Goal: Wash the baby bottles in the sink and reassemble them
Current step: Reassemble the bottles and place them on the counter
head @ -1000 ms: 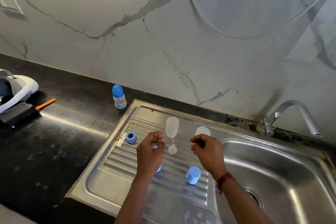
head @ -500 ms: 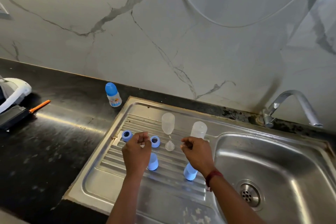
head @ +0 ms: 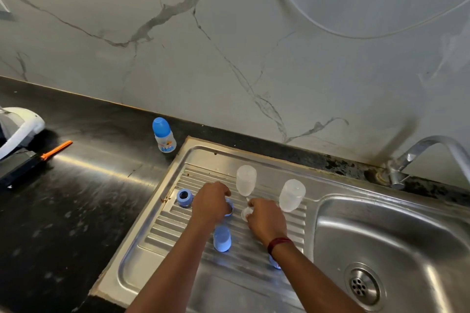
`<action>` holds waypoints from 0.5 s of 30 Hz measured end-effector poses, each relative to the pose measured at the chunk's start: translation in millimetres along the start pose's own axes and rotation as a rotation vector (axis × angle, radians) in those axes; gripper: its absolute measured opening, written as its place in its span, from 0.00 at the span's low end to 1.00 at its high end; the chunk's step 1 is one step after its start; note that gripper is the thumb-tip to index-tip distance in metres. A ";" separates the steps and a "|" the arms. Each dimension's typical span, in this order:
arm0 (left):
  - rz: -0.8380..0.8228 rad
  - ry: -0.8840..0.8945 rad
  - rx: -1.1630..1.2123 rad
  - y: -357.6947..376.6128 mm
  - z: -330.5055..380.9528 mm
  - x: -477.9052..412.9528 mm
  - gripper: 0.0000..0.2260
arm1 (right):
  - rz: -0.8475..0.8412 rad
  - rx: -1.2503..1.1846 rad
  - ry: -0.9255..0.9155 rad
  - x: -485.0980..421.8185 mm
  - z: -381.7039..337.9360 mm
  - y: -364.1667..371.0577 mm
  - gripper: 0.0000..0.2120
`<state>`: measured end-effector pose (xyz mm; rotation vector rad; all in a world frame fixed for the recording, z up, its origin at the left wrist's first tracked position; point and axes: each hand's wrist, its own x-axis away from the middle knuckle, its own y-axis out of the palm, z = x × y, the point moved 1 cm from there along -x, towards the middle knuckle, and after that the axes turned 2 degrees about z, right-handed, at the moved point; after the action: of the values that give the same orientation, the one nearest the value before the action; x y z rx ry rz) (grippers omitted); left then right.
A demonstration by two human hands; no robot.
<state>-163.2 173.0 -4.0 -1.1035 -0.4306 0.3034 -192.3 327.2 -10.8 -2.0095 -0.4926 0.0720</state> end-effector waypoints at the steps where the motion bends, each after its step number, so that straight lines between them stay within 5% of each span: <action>1: -0.027 0.013 -0.049 2.5 1.1 -2.7 0.17 | 0.010 -0.001 0.006 -1.1 0.0 1.3 0.11; 9: -0.041 0.062 -0.145 11.7 1.6 -12.3 0.17 | 0.034 -0.104 0.032 -0.5 4.8 2.8 0.07; 15: 0.013 -0.034 0.240 -22.4 1.5 1.3 0.14 | 0.036 -0.755 0.305 9.5 9.8 -18.3 0.05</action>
<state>-162.2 165.3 17.0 -0.8684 -0.4057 0.3759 -191.8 346.2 1.9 -2.6995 -0.3050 -0.4565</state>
